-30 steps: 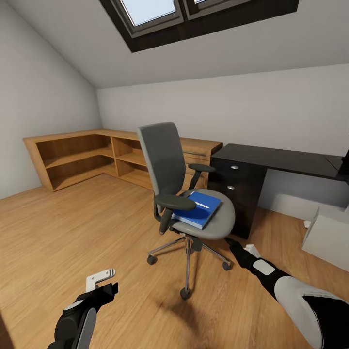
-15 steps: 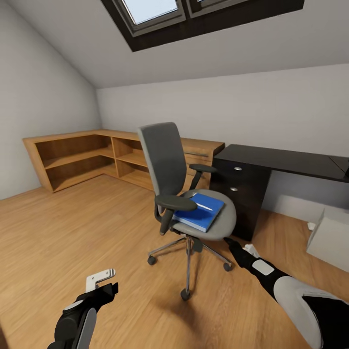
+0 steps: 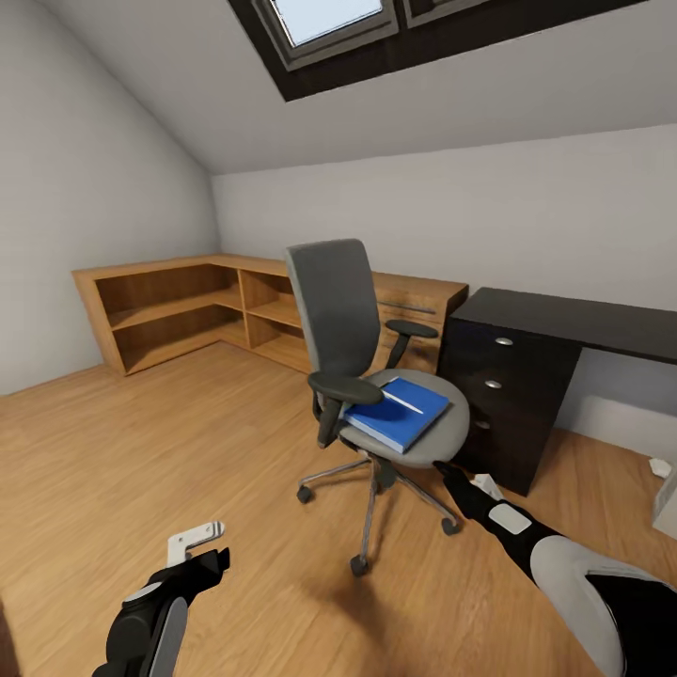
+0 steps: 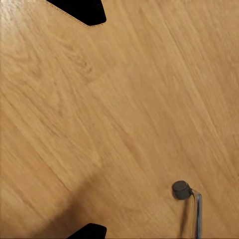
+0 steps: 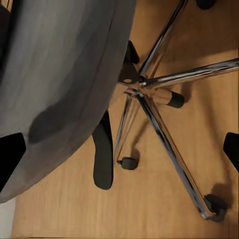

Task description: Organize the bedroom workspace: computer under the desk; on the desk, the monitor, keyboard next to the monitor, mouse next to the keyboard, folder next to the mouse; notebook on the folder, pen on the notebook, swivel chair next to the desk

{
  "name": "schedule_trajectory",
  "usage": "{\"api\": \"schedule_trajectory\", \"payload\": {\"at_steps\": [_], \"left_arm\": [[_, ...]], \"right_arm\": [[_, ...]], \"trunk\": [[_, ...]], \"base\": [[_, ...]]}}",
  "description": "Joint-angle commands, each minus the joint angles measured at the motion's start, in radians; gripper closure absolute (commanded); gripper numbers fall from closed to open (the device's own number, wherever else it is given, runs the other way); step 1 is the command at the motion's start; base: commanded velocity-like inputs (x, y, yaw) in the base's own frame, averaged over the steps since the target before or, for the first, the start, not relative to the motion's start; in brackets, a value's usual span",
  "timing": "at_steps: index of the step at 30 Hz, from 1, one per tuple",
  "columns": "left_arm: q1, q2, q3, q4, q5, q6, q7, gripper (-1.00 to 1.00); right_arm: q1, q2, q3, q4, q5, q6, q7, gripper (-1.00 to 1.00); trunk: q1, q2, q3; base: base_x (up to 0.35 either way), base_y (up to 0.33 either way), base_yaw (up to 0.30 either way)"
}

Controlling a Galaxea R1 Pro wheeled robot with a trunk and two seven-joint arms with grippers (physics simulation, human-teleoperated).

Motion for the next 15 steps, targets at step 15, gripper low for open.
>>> {"api": "schedule_trajectory", "payload": {"at_steps": [15], "left_arm": [[-0.001,-0.001,-0.021,-0.001,0.010,0.003,0.009,-1.00]], "right_arm": [[-0.001,-0.002,0.000,0.000,-0.004,0.004,0.006,-1.00]], "trunk": [[0.000,0.000,0.013]], "base": [[0.006,0.002,0.201]]}}
